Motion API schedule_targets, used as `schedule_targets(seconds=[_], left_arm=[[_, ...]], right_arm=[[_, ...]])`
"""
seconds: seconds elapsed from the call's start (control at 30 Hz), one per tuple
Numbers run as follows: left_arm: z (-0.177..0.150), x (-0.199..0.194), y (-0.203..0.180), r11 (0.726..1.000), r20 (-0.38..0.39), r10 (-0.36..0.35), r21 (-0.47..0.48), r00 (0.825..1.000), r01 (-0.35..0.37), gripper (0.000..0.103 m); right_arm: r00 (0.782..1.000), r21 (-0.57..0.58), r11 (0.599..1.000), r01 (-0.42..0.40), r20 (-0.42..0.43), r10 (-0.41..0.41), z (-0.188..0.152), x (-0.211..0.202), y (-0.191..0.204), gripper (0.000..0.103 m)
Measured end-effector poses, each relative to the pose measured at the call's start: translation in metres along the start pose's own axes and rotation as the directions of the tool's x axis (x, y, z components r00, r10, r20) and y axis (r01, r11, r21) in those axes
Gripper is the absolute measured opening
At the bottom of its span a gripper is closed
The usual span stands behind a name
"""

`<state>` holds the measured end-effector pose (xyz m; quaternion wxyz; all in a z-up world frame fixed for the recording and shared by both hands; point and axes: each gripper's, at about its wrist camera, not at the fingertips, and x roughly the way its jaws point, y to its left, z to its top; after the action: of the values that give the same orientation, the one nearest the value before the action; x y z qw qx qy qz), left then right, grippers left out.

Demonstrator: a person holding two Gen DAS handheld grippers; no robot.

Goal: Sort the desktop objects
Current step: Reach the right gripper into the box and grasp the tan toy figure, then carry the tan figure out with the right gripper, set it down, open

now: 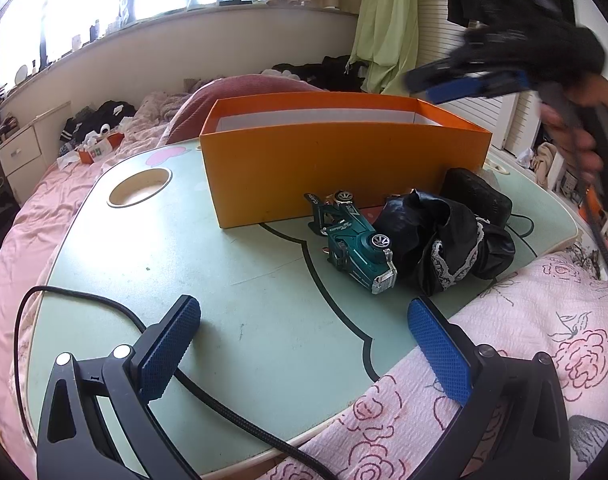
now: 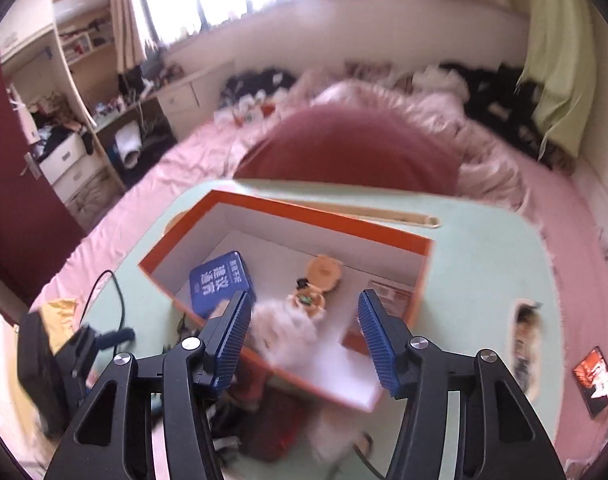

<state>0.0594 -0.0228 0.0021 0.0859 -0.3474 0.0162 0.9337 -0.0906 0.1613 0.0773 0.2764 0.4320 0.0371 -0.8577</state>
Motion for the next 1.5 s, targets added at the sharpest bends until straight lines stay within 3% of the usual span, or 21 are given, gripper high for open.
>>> schedule_targets(seconds=[0.2,0.37,0.43,0.5,0.63,0.77,0.87,0.97,1.1,1.27,1.37,1.5], left_arm=[[0.0,0.0,0.001,1.0,0.0,-0.001,0.0,1.0,0.001,0.103],[-0.001,0.0,0.001,1.0,0.002,-0.001,0.001,1.0,0.001,0.103],[-0.001,0.0,0.0,1.0,0.001,-0.001,0.001,1.0,0.001,0.103],[-0.002,-0.001,0.0,1.0,0.003,0.0,0.002,1.0,0.0,0.103],[-0.002,-0.002,-0.001,1.0,0.002,-0.001,0.0,1.0,0.001,0.103],[-0.003,-0.003,-0.003,1.0,0.003,-0.001,0.0,1.0,0.001,0.103],[-0.003,-0.002,-0.003,1.0,0.003,-0.001,0.001,1.0,0.001,0.103],[-0.003,-0.002,-0.003,1.0,0.004,-0.001,0.001,1.0,0.001,0.103],[-0.003,-0.002,-0.002,1.0,0.004,-0.001,0.0,1.0,0.001,0.103],[-0.003,-0.003,-0.002,1.0,0.004,-0.001,0.0,1.0,0.001,0.103],[-0.003,-0.002,-0.002,1.0,0.005,-0.001,0.0,1.0,0.001,0.103],[-0.003,-0.003,-0.001,1.0,0.005,-0.001,0.0,1.0,0.001,0.103]], right_arm=[[0.974,-0.01,0.991,0.137,-0.179,-0.136,0.022,0.066,0.0,0.056],[0.944,-0.133,0.964,0.23,-0.209,-0.254,0.02,0.082,0.013,0.056],[0.935,-0.18,0.957,0.225,-0.236,-0.265,0.015,0.092,0.018,0.051],[0.931,-0.178,0.962,0.207,-0.265,-0.25,0.011,0.098,0.018,0.034],[0.944,-0.139,0.976,0.167,-0.262,-0.198,0.011,0.099,0.01,0.03],[0.966,-0.074,0.987,0.139,-0.209,-0.152,0.01,0.093,-0.001,0.03],[0.989,-0.037,0.995,0.092,-0.113,-0.096,0.012,0.076,-0.004,0.028],[0.998,0.014,0.999,0.053,-0.021,-0.053,0.016,0.049,-0.007,0.028],[0.996,0.041,0.999,-0.013,0.085,0.01,0.017,0.006,-0.01,0.028],[0.979,0.014,0.998,-0.06,0.198,0.056,-0.006,-0.057,-0.012,0.028],[0.975,0.018,0.999,-0.046,0.217,0.041,-0.03,-0.084,-0.024,0.028],[0.984,0.029,0.999,-0.022,0.176,0.017,-0.067,-0.094,-0.045,0.028]])
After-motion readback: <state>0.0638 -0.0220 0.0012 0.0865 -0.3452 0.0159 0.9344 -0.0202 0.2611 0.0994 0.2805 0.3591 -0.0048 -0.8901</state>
